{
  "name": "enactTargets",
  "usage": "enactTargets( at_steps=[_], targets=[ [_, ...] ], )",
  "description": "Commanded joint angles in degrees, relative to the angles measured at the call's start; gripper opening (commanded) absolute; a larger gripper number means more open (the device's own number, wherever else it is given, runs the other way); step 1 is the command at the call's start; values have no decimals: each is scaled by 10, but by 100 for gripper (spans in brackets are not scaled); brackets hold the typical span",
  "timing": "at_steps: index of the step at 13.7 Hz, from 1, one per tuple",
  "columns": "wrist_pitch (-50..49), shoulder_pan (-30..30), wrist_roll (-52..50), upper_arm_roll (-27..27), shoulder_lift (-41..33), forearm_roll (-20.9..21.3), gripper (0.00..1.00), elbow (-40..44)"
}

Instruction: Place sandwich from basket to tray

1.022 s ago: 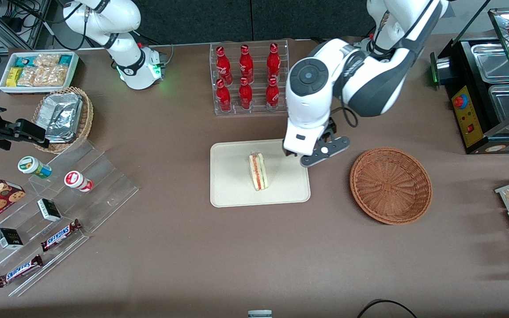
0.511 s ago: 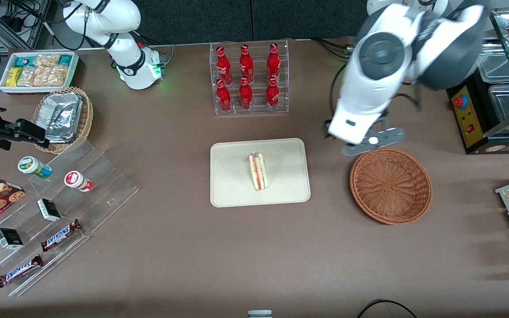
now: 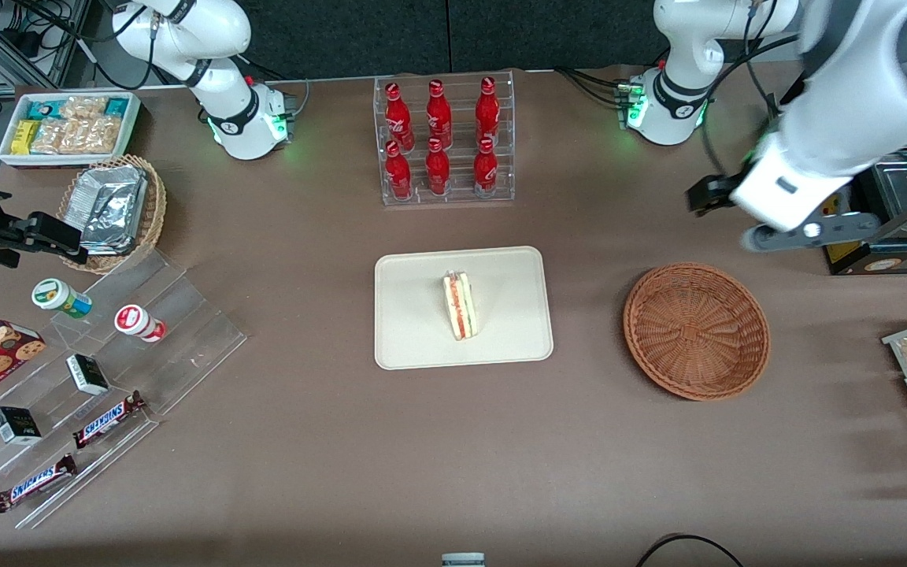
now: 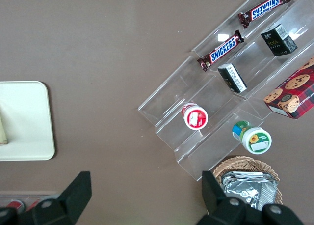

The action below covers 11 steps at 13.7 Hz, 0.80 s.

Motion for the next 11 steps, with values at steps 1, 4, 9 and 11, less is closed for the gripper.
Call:
enactTargets(
  at_steps=[1, 4, 9, 11],
  targets=[
    [-27, -1, 98, 58, -35, -13, 100, -14],
    [-32, -1, 151, 93, -39, -5, 100, -13],
    [-26, 13, 152, 97, -30, -9, 100, 0],
    [-26, 14, 151, 97, -23, -9, 100, 12]
  ],
)
